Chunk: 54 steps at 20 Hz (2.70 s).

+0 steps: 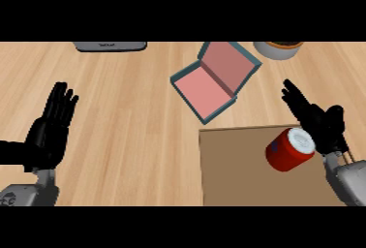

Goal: Pick the can from the tray and place it in the cardboard box

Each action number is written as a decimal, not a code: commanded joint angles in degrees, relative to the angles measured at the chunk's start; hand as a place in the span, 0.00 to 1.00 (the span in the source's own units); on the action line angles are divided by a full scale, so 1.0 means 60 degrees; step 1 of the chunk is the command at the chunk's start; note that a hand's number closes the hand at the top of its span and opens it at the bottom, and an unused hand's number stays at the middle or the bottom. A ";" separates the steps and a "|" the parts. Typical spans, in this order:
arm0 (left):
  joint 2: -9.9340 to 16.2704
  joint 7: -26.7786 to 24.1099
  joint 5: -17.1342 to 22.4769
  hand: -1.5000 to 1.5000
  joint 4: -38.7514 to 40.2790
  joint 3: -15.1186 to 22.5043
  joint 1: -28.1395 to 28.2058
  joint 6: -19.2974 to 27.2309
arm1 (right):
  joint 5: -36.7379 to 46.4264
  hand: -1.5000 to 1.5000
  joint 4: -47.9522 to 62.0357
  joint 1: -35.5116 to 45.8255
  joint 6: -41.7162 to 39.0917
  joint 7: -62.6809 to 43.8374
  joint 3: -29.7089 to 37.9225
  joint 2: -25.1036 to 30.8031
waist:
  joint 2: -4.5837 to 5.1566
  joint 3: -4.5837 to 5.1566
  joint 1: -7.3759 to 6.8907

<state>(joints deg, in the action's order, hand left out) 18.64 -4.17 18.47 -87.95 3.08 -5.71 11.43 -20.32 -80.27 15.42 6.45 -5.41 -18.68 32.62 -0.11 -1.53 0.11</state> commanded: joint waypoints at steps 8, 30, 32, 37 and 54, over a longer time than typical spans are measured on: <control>0.1885 -0.0070 -0.1710 0.50 -0.0431 0.0942 0.0039 -0.1160 | 0.1475 0.00 -0.1110 -0.0562 0.2706 -0.2407 0.2701 0.3738 | -0.0305 0.0338 0.1389; 0.1061 0.0102 -0.2417 0.50 -0.0134 0.1696 -0.1527 -0.1791 | 0.0594 0.00 -0.7825 -0.1933 -0.1116 -0.8630 0.2002 0.7850 | 0.0085 0.0286 -0.0279; 0.1299 0.0191 -0.2033 0.50 0.0148 0.1342 -0.1948 -0.2291 | 0.0361 0.00 -0.7381 -0.1182 -0.1571 -0.9057 0.1574 0.7897 | 0.0148 0.0286 -0.0488; 0.0884 0.0003 -0.2525 0.50 0.0491 0.1702 -0.2138 -0.2172 | -0.0116 0.00 -0.7403 0.0194 -0.2044 -1.0764 0.0504 0.7648 | 0.0182 0.0297 -0.0612; 0.0866 -0.0207 -0.2557 0.50 0.0167 0.1368 -0.1390 -0.2418 | 0.1296 0.00 -0.5369 0.2584 -0.1982 -1.2270 -0.2726 0.5300 | 0.0056 0.0278 -0.0417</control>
<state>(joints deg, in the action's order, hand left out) 23.76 -5.38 3.08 -85.45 11.56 -15.66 -2.76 -15.83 -115.26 27.98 -4.19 -67.98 -31.83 67.91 0.40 0.20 -2.63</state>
